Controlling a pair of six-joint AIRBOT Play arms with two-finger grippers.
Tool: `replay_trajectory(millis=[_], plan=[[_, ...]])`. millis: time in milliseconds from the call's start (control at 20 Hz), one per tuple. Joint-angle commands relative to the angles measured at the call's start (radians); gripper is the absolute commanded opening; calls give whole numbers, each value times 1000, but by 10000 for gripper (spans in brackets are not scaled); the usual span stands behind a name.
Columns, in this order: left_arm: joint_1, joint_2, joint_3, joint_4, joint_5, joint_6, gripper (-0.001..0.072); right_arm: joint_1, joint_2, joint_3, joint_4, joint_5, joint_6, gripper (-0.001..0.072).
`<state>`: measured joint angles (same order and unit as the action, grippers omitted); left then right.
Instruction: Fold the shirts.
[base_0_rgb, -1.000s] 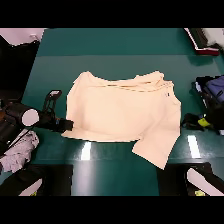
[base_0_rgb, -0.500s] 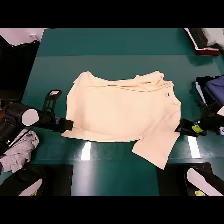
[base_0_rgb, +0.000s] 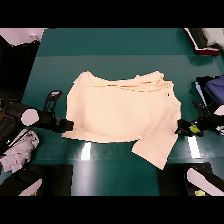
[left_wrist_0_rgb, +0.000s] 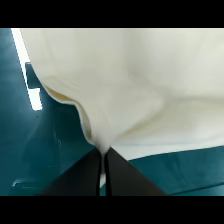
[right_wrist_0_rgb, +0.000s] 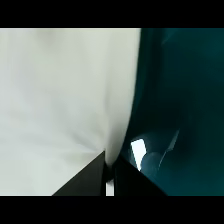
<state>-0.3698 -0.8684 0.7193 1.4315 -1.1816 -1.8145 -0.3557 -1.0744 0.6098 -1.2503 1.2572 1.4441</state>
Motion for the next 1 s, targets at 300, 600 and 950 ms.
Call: replay_trajectory(millis=[300,600,950], plan=[[0,1,446,2,-4,69,28,1,306,344,190,-85,-6,25],[0,1,1041,2,-3,169,28,1,414,774,236,-284,-26,25],[0,3,1453,-73,19,173,28,1,472,1072,228,-301,-60,25]])
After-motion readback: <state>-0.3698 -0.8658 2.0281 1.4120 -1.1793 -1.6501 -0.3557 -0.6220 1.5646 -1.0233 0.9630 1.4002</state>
